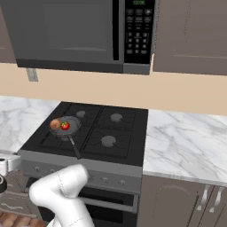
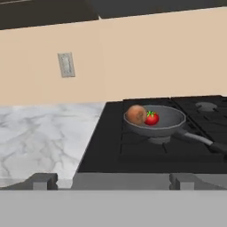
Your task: Place the pan on the front left burner on the stove. Then place the tomato and the onion in the pan and turn on the front left burner.
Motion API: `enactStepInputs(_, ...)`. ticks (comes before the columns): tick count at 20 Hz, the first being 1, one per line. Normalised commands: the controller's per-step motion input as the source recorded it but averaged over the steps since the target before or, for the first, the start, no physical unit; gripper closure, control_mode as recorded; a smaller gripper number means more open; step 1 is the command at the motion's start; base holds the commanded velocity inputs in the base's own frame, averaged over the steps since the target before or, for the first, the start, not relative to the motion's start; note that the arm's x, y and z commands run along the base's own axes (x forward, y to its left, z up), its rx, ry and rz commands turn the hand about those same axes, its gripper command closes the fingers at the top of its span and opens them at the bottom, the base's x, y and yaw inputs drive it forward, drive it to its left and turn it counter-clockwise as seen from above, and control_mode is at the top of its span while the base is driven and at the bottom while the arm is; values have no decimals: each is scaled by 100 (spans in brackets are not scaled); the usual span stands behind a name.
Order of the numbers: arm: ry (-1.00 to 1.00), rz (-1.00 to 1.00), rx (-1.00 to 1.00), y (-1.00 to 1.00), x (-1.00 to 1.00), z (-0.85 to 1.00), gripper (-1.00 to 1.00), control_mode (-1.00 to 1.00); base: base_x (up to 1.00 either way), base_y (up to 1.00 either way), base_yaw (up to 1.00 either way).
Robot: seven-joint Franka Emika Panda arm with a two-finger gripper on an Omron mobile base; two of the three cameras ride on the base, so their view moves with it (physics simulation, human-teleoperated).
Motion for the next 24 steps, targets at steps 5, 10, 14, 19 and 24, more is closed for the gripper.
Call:
enactStepInputs(5,-13,0,5,0,-38,0,-100,-100,0,0,0)
enactStepInputs(10,-15,0,0,0,-28,0,-100,-100,0,0,0)
enactStepInputs(14,-12,0,0,0,-18,0,-100,-100,0,0,0)
enactStepInputs(19,-12,0,0,0,-12,0,-100,-100,0,0,0)
enactStepInputs(24,-11,0,1,0,-9,0,-100,-100,0,0,0)
